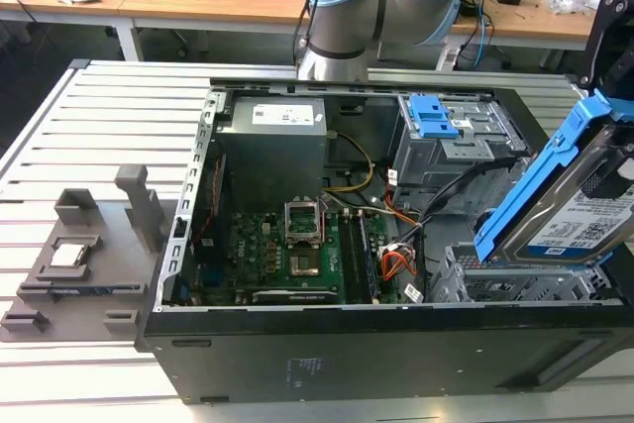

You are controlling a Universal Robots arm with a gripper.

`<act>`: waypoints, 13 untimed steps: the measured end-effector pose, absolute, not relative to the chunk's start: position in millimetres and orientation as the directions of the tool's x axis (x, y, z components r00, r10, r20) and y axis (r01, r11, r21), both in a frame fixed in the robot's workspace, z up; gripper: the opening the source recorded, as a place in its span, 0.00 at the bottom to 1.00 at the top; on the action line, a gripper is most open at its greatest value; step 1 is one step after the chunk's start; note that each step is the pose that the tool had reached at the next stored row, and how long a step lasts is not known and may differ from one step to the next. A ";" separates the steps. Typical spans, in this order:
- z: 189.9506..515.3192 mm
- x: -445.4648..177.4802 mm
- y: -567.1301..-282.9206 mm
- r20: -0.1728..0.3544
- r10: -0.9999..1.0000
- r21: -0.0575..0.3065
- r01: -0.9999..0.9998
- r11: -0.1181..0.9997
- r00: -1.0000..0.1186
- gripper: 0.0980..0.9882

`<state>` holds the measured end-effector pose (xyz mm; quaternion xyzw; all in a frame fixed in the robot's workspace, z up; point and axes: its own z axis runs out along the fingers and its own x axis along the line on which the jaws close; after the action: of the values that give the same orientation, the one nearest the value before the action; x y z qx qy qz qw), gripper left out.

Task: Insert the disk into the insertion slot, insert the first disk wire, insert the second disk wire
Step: 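Insert the disk into the insertion slot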

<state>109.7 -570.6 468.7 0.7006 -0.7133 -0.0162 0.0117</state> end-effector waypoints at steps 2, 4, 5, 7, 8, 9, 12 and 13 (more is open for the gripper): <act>467.6 109.7 -570.6 -0.006 -1.000 0.039 -0.999 0.018 -0.018 0.30; 466.4 109.7 -570.6 -0.006 -1.000 0.039 -0.999 0.018 -0.018 0.30; 466.0 109.7 -570.6 -0.006 -1.000 0.040 -0.999 0.018 -0.018 0.30; 465.1 109.7 -570.6 -0.006 -1.000 0.039 -0.999 0.018 -0.018 0.30; 464.5 109.7 -570.6 -0.006 -1.000 0.039 -0.999 0.018 -0.018 0.30; 463.8 109.7 -570.6 -0.006 -1.000 0.040 -0.999 0.018 -0.018 0.30; 461.6 109.7 -570.6 -0.006 -1.000 0.039 -0.999 0.018 -0.018 0.30; 460.9 109.7 -570.6 -0.006 -1.000 0.039 -0.999 0.018 -0.018 0.30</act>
<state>109.7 -570.6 460.9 0.7006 -0.7133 -0.0162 0.0117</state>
